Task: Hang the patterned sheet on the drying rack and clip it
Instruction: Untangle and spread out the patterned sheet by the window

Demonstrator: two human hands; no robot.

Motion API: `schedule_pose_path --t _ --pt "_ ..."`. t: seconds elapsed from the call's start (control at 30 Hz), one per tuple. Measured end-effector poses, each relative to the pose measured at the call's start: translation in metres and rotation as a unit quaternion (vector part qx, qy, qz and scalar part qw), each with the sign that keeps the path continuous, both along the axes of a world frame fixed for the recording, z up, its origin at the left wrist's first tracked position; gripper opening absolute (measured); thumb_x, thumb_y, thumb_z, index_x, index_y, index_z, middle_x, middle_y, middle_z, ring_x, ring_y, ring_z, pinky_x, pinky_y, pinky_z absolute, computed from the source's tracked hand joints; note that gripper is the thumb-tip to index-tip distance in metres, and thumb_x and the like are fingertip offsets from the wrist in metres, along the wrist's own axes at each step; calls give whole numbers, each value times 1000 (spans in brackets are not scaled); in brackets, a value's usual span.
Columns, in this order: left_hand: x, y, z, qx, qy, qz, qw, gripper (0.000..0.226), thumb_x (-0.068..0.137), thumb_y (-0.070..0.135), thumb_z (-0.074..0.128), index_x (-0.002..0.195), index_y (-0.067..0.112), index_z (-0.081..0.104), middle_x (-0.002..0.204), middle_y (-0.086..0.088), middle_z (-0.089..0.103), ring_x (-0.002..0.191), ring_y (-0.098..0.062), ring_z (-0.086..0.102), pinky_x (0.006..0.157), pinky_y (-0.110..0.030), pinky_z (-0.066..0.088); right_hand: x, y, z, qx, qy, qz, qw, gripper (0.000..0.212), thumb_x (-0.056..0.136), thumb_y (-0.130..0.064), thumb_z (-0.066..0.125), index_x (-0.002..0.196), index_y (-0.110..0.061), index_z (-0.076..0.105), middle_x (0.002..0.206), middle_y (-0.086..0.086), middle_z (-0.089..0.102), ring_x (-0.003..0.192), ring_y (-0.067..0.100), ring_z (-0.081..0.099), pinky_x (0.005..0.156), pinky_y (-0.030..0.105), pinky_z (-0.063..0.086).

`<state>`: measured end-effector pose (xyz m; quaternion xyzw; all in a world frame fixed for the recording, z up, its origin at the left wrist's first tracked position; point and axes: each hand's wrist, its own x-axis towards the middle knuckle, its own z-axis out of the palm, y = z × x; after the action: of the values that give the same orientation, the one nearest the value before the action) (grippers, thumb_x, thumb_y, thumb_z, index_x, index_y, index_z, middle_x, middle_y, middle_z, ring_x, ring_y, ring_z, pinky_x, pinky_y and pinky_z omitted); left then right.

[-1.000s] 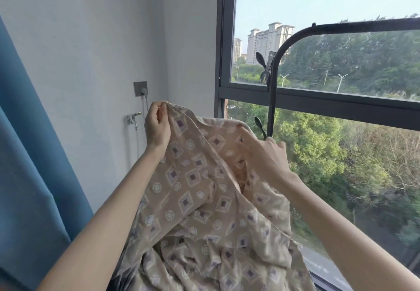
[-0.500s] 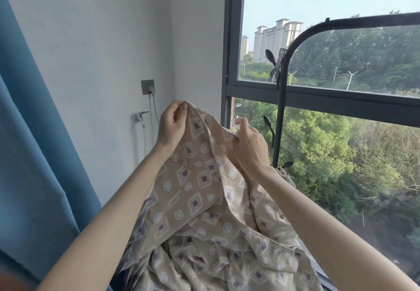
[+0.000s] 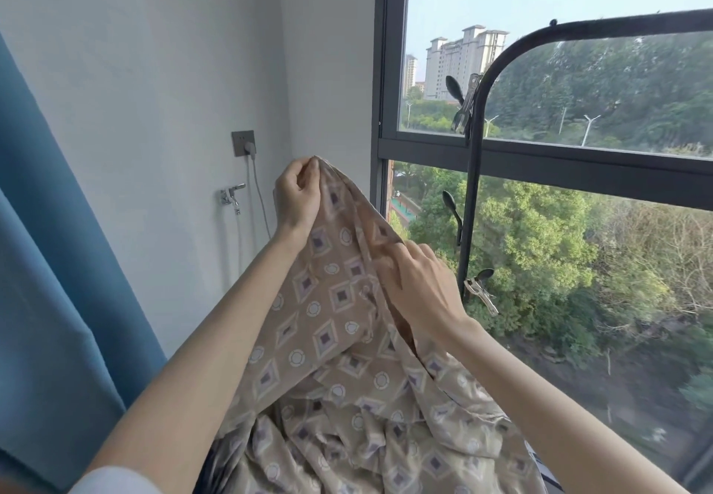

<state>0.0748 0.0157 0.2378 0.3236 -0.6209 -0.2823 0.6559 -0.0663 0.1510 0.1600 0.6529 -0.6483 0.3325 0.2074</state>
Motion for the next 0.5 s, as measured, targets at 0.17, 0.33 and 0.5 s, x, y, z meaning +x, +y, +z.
schedule_pose_path --t 0.17,0.33,0.5 --pt "-5 3 3 2 1 -26 1000 17 97 18 49 94 10 64 78 14 60 67 13 54 70 -9 41 10 -5 -14 100 23 -74 992 52 88 -55 48 117 -14 55 126 3 51 112 27 47 90 42 38" --pt "-2 6 5 5 10 -31 999 19 98 14 46 85 15 60 71 12 58 60 13 55 62 -5 40 17 -8 -17 137 71 -137 978 38 94 -47 45 99 -17 68 138 4 40 109 31 49 91 49 37" --pt "8 -7 0 10 12 33 999 19 97 19 48 94 8 63 73 11 56 67 3 50 65 -8 38 -2 0 -4 155 103 -164 969 25 95 -27 45 97 -17 68 122 -1 56 111 29 50 100 56 32"
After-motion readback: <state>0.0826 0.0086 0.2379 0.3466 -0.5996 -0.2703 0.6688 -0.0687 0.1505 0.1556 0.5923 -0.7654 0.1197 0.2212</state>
